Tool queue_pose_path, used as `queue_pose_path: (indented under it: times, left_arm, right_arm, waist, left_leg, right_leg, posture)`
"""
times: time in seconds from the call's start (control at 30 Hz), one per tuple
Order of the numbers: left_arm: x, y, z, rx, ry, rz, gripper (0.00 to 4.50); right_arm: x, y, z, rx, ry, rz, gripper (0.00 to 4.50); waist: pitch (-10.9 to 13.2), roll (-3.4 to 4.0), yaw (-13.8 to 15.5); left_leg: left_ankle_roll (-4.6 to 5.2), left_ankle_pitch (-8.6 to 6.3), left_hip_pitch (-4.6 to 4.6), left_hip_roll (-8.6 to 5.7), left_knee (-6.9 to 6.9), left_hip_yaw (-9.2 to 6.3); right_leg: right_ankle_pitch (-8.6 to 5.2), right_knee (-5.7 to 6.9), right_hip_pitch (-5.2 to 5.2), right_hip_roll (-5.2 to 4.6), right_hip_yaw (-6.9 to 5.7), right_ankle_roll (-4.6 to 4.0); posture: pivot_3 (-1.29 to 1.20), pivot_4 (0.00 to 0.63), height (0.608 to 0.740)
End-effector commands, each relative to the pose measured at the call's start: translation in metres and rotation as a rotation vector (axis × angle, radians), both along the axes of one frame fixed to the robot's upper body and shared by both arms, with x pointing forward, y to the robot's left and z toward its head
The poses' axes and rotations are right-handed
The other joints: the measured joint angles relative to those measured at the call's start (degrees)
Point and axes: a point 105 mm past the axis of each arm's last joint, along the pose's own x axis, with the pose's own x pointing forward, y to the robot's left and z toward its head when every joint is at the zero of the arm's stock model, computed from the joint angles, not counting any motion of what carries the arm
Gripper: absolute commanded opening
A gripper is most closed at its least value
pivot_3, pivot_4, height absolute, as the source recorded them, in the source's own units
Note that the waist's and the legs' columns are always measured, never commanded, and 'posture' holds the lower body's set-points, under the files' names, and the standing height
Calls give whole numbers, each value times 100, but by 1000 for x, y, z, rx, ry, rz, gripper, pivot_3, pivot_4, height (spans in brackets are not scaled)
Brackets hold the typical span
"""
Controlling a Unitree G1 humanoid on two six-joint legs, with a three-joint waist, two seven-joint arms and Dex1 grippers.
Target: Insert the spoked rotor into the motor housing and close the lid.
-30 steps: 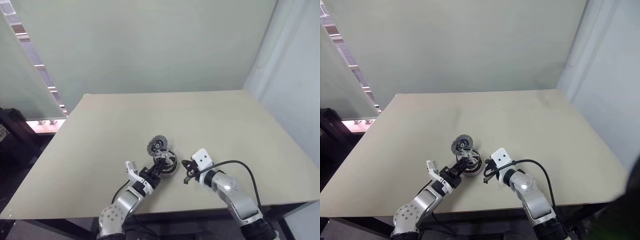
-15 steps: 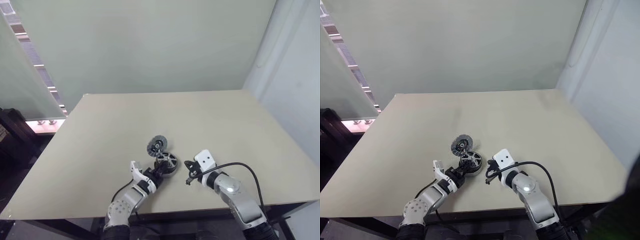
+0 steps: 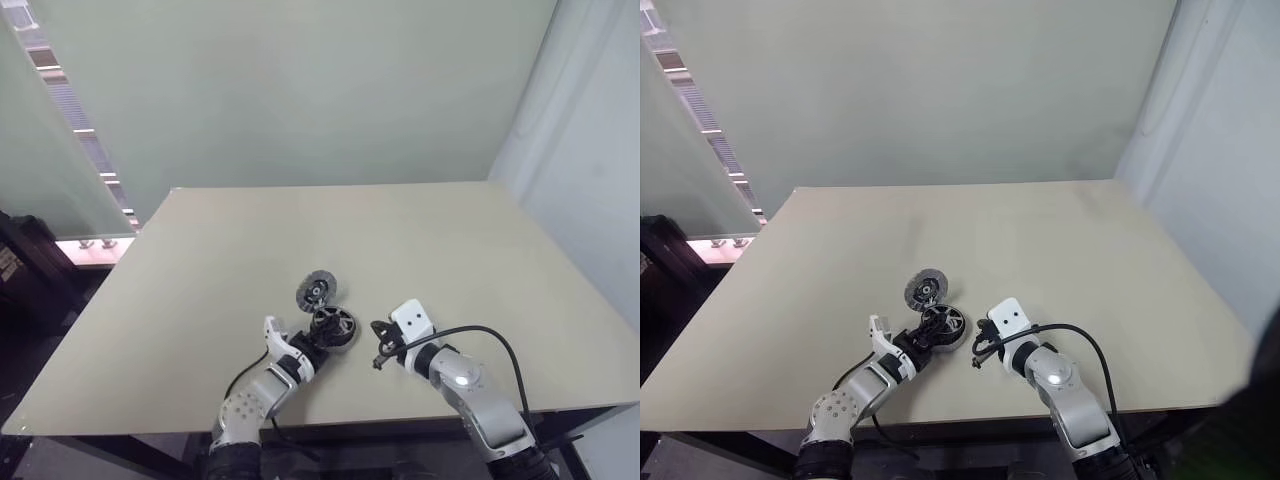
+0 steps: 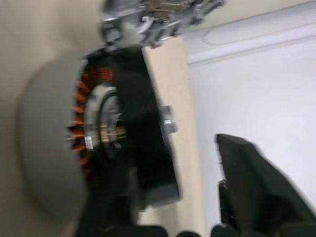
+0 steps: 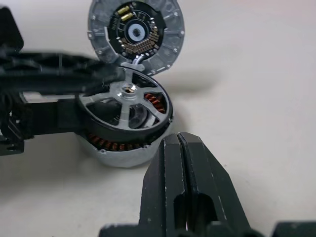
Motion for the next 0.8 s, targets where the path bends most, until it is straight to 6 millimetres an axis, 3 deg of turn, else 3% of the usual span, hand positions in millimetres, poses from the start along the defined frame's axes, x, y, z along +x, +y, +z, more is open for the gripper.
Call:
queue_pose_path:
  times: [0.03,0.3,0.53,0.8]
  left_arm:
    - [5,-2,10,58,-21,-12,3308]
    - [-7,0,36,170,-48,-138,3308]
    - [-16,15,55,294,-61,-189,3308]
    - [-41,31,60,364,-55,-248,3308]
  right_arm:
    - [4,1,14,25,-52,-4,0]
    - [6,2,12,25,-49,-3,0]
    - [9,5,12,25,-50,11,0]
    - [10,5,11,19,-51,24,0]
  waist:
    - [0,0,-2]
    - [4,-7,-23]
    - [4,-7,-15]
    - [4,-7,-2]
  left_leg:
    - [-2,4,1,0,0,0]
    - [-3,8,-5,-2,-12,-6]
    - [-36,23,-50,-2,-14,-4]
    - [-38,25,-69,-3,-8,-4]
  right_leg:
    - [0,0,1,0,1,0]
    - [1,3,-13,0,4,2]
    - [2,5,-66,-2,12,1]
    - [3,24,-91,-2,12,-1]
  posture:
    - [0,0,740]
    - [0,0,740]
    - [0,0,740]
    - [0,0,740]
